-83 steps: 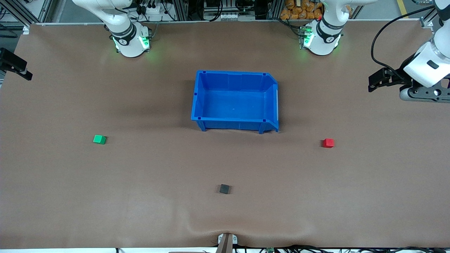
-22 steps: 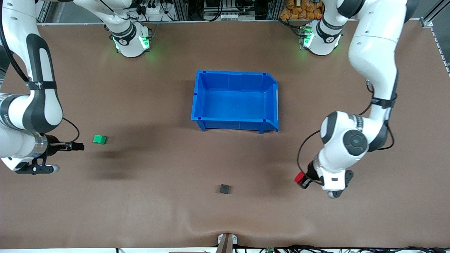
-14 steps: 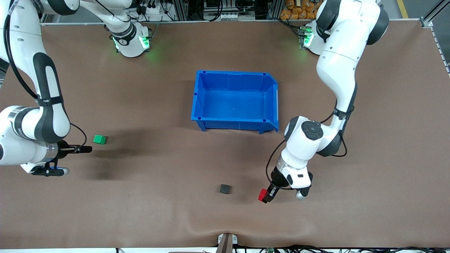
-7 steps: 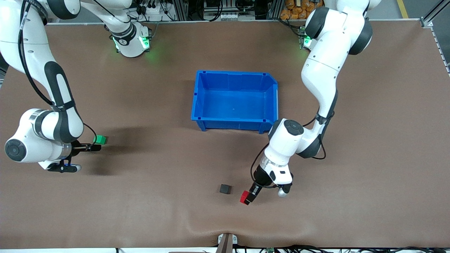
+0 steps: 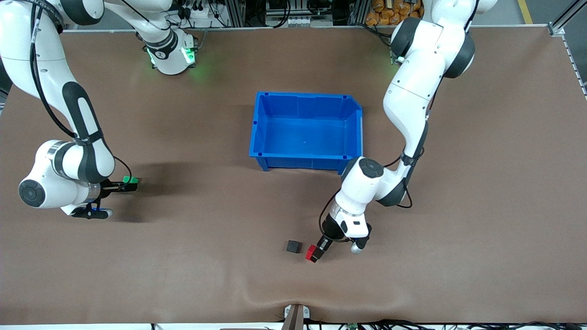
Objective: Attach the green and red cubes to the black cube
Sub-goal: 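Carry the red cube toward the black cube while the right gripper grasps green, then lower the red cube beside the black cube and open the left gripper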
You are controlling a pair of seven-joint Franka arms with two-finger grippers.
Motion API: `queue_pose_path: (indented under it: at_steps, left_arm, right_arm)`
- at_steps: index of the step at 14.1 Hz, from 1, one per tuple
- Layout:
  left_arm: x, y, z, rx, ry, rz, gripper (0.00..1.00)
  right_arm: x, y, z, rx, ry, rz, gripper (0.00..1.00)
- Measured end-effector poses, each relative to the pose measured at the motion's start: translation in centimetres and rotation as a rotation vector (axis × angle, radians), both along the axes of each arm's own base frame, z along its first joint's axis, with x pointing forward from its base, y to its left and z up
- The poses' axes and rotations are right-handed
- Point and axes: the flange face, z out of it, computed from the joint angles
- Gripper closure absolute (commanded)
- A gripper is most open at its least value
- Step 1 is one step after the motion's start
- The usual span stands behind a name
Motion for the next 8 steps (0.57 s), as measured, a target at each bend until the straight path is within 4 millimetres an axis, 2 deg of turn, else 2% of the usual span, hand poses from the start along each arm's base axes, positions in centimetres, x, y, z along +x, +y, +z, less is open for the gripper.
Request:
queue_pose_path:
  at_steps: [2,5,6,7,8]
  left_arm:
    - [-0.5,-0.8,-0.7,0.002,0.004,-0.011,0.99]
    - [-1.5,-2.3,-2.0,0.007,0.012,-0.033,0.99]
    - [-1.7,-2.6,-2.4,0.008,0.015,-0.037,0.99]
    - [-1.8,-2.7,-2.7,0.008,0.016,-0.038,0.99]
    - [-1.8,-2.7,-2.8,0.008,0.016,-0.037,0.99]
  right_arm:
    - [-0.4,0.1,-0.5,0.002,0.01,0.0,0.47]
    - [-0.6,0.1,-0.7,0.002,0.011,-0.001,0.78]
    - [-0.5,0.1,-0.7,0.001,0.008,-0.003,0.94]
    - [-0.5,0.1,-0.6,0.001,0.005,-0.007,1.0]
    - [-0.5,0.1,-0.6,0.006,0.003,-0.018,1.0]
